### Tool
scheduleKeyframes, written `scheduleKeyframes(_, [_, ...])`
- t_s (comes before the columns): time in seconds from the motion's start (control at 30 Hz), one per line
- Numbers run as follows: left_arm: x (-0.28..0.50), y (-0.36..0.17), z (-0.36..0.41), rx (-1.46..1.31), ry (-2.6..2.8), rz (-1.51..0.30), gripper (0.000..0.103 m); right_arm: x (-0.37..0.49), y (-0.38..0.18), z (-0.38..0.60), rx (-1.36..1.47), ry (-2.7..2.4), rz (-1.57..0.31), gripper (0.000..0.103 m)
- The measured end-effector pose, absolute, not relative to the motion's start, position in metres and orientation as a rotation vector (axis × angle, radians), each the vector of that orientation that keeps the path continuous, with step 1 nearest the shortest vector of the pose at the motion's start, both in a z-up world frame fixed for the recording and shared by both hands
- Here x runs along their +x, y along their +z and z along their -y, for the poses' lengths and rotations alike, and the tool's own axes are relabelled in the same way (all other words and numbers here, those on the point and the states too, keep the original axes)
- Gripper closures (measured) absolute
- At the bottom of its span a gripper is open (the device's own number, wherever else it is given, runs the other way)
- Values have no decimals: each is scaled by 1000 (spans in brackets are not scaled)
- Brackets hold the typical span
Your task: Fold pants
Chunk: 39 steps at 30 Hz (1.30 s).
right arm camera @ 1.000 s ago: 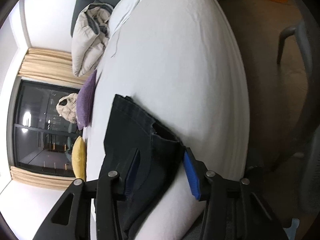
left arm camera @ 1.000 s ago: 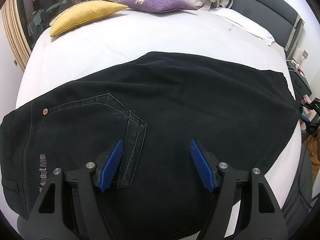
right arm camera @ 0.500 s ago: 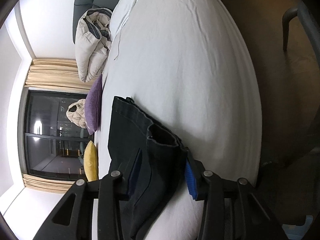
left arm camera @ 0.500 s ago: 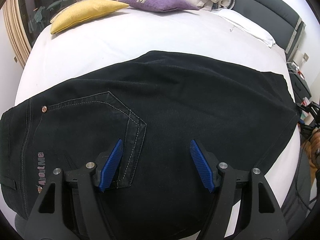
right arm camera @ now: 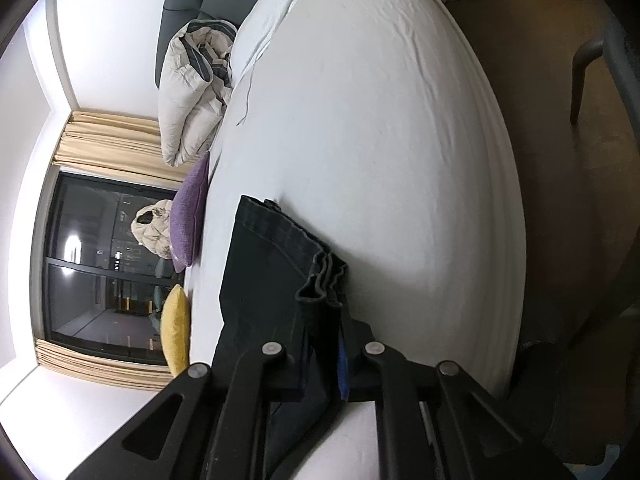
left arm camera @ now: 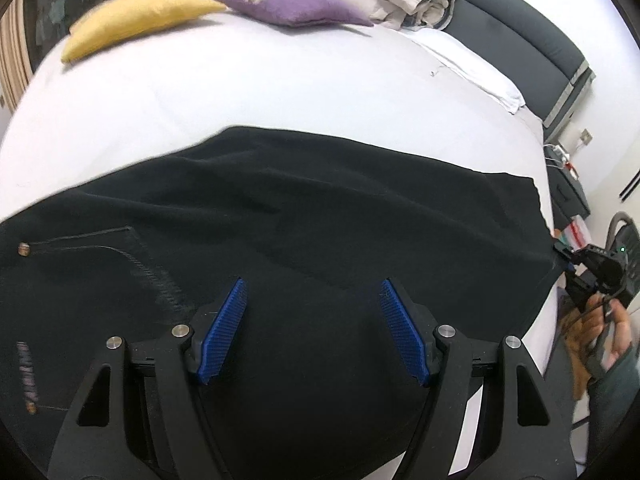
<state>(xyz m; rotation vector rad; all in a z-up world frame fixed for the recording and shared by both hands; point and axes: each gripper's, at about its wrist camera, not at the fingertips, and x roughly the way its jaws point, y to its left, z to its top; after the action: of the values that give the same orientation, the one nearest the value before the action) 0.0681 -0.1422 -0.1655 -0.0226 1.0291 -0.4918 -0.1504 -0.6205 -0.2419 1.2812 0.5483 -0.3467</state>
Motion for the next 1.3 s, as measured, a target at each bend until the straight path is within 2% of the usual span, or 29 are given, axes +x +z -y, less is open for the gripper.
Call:
scheduleKeyframes(0.13, [81, -170, 139, -102, -509, -1065, 34, -128, -204, 591, 1060, -368, -596, 91])
scheduleKeyframes(0.3, [100, -171, 130, -241, -545, -1104, 34, -63, -141, 471, 500, -133, -723, 91])
scheduleKeyframes(0.37, [108, -171, 127, -303, -569, -1122, 34, -44, -140, 392, 211, 31, -799, 91])
scheduleKeyframes(0.43, [119, -174, 125, -378, -592, -1164, 33, -38, -154, 356, 93, 88, -851, 91])
scheduleKeyframes(0.53, [128, -177, 128, -439, -630, -1206, 25, -36, -165, 331, 97, 130, -864, 91])
scheduleKeyframes(0.67, [145, -184, 139, -521, -677, -1272, 22, -36, -158, 321, 4, 114, -841, 92])
scheduleKeyframes(0.97, [177, -183, 209, -457, -799, -1350, 21, -44, -146, 297, -142, 97, -799, 91])
scheduleKeyframes(1.0, [181, -184, 215, -448, -811, -1352, 23, -45, -147, 294, -154, 100, -800, 91])
scheduleKeyframes(1.07, [186, -186, 223, -423, -820, -1361, 56, -49, -146, 288, -168, 110, -798, 91])
scheduleKeyframes(1.1, [188, -188, 225, -414, -815, -1374, 82, -50, -145, 285, -176, 116, -797, 91])
scheduleKeyframes(1.17, [186, -191, 220, -427, -821, -1372, 85, -52, -143, 279, -197, 119, -794, 91])
scheduleKeyframes(1.23, [182, -190, 208, -447, -833, -1351, 93, -50, -141, 275, -210, 126, -790, 91])
scheduleKeyframes(1.3, [183, -185, 197, -465, -834, -1327, 95, -51, -137, 266, -222, 141, -781, 91])
